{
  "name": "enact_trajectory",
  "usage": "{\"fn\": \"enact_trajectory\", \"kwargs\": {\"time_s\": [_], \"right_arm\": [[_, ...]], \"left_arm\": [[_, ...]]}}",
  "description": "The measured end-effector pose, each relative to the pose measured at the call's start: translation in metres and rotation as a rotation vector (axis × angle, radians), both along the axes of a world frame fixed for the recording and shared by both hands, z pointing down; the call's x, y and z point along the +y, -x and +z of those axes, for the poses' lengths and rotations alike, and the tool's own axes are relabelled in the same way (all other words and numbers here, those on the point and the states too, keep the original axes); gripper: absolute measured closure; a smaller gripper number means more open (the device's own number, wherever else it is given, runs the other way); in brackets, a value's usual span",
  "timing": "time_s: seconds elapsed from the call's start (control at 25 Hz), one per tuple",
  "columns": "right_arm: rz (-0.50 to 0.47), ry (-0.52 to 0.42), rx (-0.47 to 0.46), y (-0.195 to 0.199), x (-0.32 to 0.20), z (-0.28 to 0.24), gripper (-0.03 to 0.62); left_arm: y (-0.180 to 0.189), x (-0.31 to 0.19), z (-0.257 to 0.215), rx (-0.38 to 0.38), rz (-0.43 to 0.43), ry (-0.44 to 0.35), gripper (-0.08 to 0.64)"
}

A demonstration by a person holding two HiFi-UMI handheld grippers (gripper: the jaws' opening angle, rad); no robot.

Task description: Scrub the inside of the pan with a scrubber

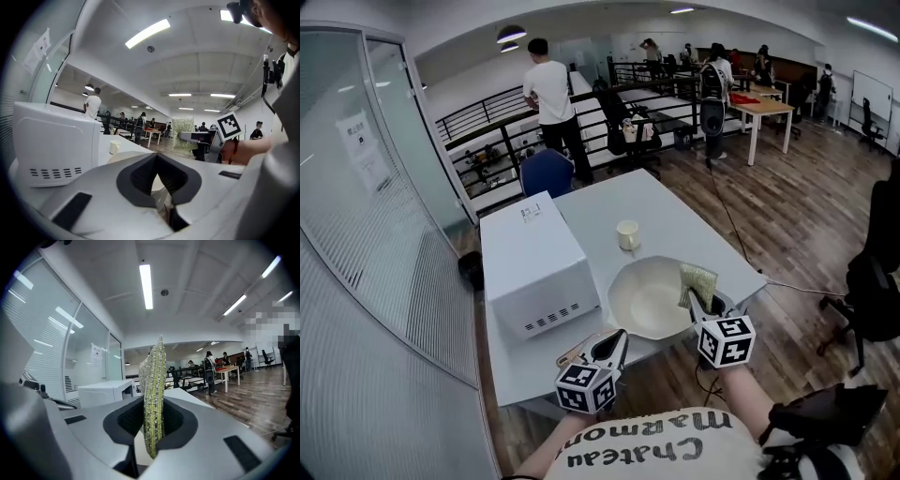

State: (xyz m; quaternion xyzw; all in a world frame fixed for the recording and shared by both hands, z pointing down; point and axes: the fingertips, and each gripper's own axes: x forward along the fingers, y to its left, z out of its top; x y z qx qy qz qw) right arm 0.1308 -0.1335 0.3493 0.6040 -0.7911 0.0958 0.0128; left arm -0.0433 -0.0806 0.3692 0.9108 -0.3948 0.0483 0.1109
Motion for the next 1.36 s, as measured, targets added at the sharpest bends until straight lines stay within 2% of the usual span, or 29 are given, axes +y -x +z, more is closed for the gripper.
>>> {"fn": "enact_trajectory", "kwargs": {"time_s": [0.28, 0.44, 0.68, 1.0, 1.36], "right_arm": [[-0.033, 0.066, 0.034, -0.066, 0.067, 0.01, 0.54], [-0.041, 0.086, 0.064, -0.096, 0.096, 0.019, 0.54], [-0.066, 0.113, 0.052, -0.123, 0.134, 0.027, 0.54], [-0.073, 0.159, 0.028, -0.147, 0.181, 0.04, 0.54], [-0.07, 0.151, 0.05, -0.133, 0.209, 0.025, 0.54]], "left_arm": [[-0.048, 0.033, -0.005, 0.062, -0.083, 0.005, 0.557], [-0.082, 0.057, -0.01, 0.046, -0.071, -0.022, 0.557], [-0.116, 0.105, -0.01, 0.013, -0.075, -0.033, 0.557], [-0.132, 0.163, -0.006, -0.014, -0.105, -0.027, 0.557], [-0.121, 0.193, -0.019, -0.012, -0.088, -0.044, 0.557]]}}
